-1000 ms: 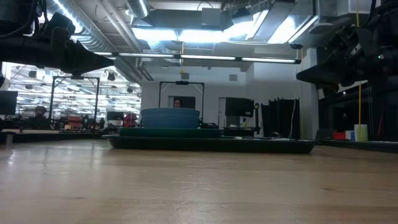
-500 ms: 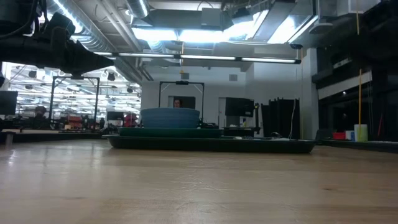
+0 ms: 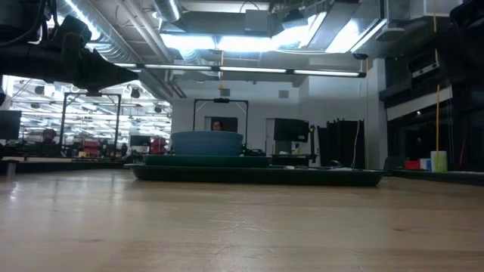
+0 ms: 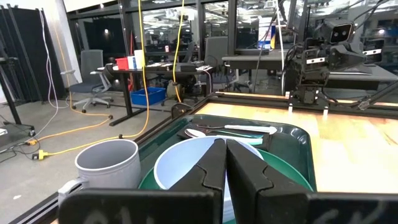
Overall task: Set up tray
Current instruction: Return to Home Position
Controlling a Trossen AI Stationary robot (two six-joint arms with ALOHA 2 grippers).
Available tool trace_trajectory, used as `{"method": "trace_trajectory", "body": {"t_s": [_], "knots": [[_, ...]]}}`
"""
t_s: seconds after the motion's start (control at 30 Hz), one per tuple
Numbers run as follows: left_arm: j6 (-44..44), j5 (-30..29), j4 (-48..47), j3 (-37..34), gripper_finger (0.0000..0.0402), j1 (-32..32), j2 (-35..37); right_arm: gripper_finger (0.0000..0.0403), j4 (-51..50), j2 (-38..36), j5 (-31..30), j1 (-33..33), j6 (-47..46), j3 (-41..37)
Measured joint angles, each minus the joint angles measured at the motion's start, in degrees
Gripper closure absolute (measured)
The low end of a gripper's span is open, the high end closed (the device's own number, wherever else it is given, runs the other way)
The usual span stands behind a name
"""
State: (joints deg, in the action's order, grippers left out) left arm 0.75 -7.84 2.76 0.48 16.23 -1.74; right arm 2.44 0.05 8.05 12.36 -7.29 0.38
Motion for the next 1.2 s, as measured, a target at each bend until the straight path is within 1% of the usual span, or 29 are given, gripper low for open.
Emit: {"method": "trace_trajectory", "body": {"t_s": [1.2], "knots": [[0.0, 0.0, 0.0, 0.0, 0.0396, 0.0, 0.0, 0.0393, 0.2, 0.2, 0.0, 0.0, 0.0, 0.0]]}}
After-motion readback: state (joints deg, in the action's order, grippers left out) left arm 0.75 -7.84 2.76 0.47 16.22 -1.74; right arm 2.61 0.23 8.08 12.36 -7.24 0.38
